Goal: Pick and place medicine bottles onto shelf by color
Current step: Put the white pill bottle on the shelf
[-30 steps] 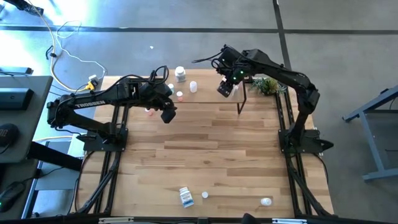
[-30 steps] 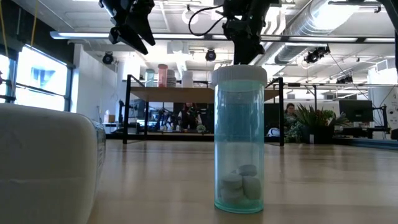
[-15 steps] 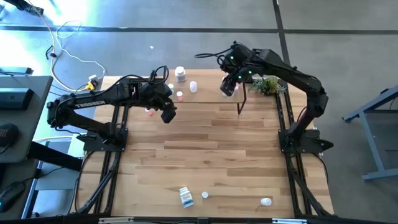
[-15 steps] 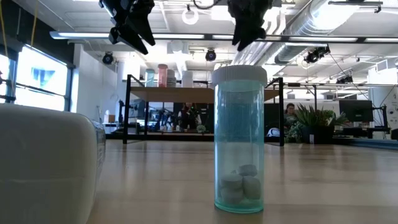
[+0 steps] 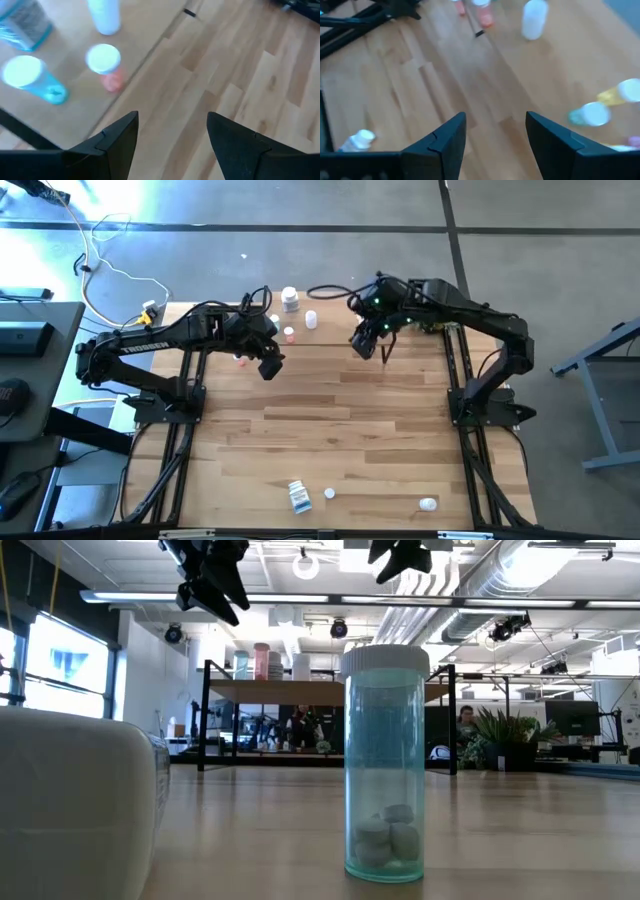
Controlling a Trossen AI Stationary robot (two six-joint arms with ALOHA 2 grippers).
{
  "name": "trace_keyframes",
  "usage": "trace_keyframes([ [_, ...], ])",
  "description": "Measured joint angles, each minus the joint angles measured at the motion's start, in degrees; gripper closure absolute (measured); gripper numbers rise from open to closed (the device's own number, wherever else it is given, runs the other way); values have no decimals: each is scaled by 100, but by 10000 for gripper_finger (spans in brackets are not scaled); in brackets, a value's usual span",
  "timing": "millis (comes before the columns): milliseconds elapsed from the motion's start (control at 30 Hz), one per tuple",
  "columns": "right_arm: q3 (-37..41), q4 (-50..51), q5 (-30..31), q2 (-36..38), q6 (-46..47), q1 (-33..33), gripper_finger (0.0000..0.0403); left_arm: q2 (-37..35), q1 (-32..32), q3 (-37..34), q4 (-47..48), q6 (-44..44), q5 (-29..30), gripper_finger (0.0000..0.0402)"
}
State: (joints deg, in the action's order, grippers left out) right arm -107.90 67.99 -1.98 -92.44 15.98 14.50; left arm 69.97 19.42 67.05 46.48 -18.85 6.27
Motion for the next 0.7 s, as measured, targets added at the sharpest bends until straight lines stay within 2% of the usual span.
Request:
trace_keyframes([
  [300, 0, -2, 95, -24, 1341, -755, 206, 0, -744, 0, 6, -3, -292, 176],
  [567, -2, 287, 757, -287, 2456, -1553, 206, -4, -1882, -44, 349, -200, -263, 177],
  [700, -2, 296, 793, -555, 2934, -1927, 206, 0, -2497, -234, 313, -507, -258, 177],
])
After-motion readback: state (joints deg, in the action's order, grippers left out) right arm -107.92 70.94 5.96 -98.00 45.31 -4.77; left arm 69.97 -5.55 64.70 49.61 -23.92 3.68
